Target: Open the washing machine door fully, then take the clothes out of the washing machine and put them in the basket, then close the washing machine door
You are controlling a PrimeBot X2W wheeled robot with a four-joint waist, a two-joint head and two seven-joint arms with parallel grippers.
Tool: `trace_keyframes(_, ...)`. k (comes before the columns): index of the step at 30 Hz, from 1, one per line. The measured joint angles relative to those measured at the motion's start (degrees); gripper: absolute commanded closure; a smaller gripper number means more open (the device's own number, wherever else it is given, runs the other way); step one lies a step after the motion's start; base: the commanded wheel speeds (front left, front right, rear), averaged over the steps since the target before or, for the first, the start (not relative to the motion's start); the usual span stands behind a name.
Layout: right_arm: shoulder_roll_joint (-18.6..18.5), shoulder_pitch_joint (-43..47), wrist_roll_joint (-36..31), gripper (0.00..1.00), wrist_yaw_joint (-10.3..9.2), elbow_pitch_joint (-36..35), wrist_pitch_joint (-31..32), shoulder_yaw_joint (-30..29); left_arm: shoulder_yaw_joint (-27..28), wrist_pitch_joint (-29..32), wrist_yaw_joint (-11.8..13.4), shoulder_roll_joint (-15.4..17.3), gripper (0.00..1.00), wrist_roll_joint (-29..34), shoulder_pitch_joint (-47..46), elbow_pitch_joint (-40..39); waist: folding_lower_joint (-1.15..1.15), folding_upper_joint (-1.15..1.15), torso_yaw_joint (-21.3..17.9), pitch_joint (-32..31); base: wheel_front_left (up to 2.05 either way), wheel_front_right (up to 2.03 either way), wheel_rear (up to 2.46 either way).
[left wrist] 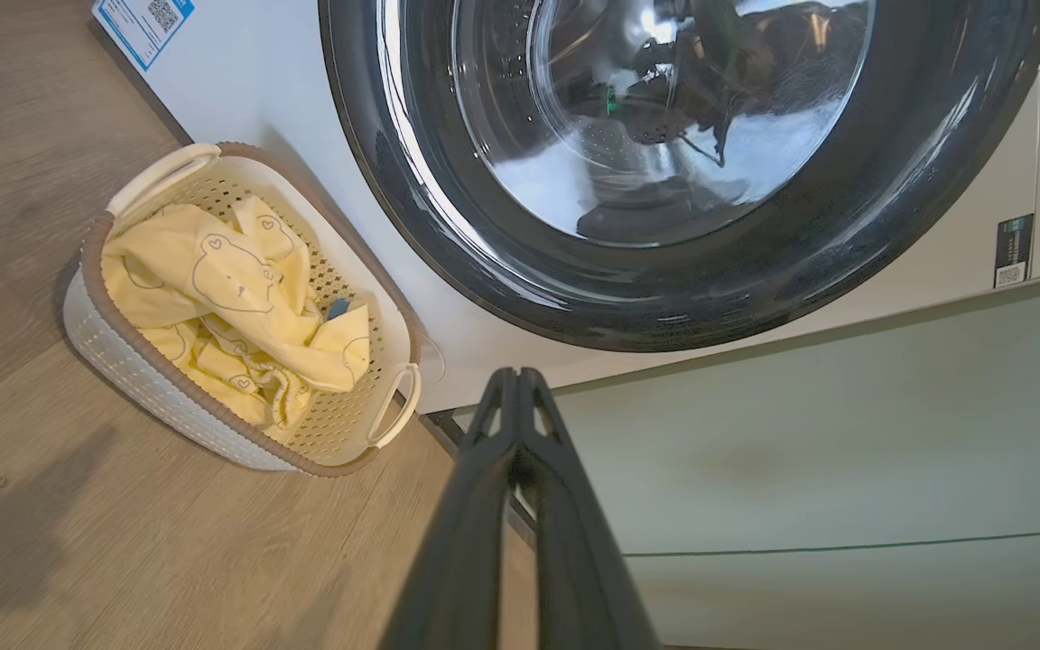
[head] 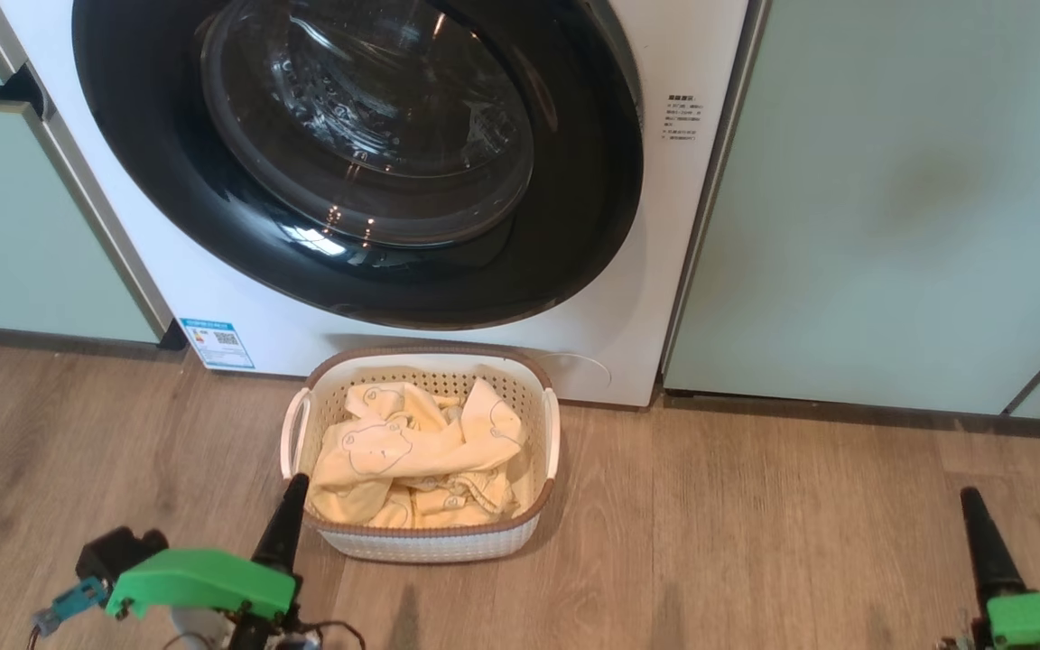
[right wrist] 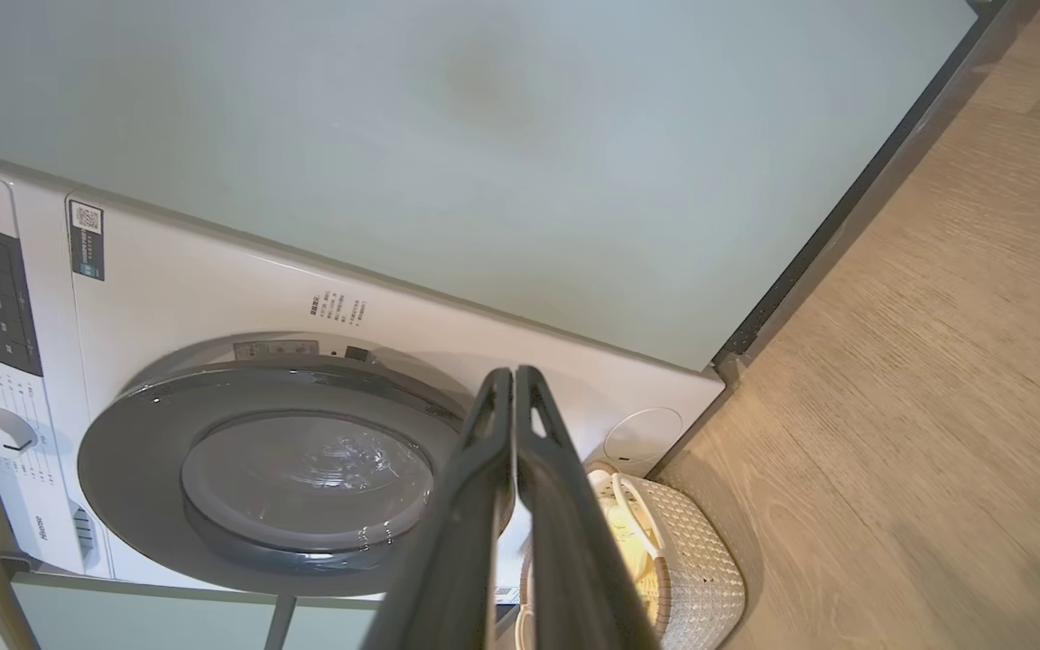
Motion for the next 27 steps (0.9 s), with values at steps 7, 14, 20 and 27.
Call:
trace_keyframes(7,0.00,-1.60,4.27,1.00,0.00,0.57,1.08,-0.47,0.32,1.22,-0.05,-0.05,1.00,-4.66,-1.16,0.69,0.00,0.00,0.12,-0.02,0.00,0.00,0.00)
trace_keyframes(14,-0.01,-1.70,8.57,1.00,0.00,1.11,2.22,-1.29,1.38,2.37,-0.51,-0.09,1.00,-9.47,-1.85,1.12,0.00,0.00,0.24,-0.04,0.00,0.00,0.00)
trace_keyframes(20,-0.01,-2.42,12.16,1.00,0.00,1.44,3.25,-1.81,1.53,3.22,-0.55,-0.15,1.00,-13.40,-2.10,1.44,0.00,0.00,0.34,-0.05,0.00,0.00,0.00)
trace_keyframes(27,-0.02,-4.03,16.30,1.00,-0.01,1.68,4.53,-2.42,1.68,4.48,-0.57,-0.24,1.00,-18.03,-3.22,2.04,0.00,0.00,0.46,-0.07,0.00,0.00,0.00)
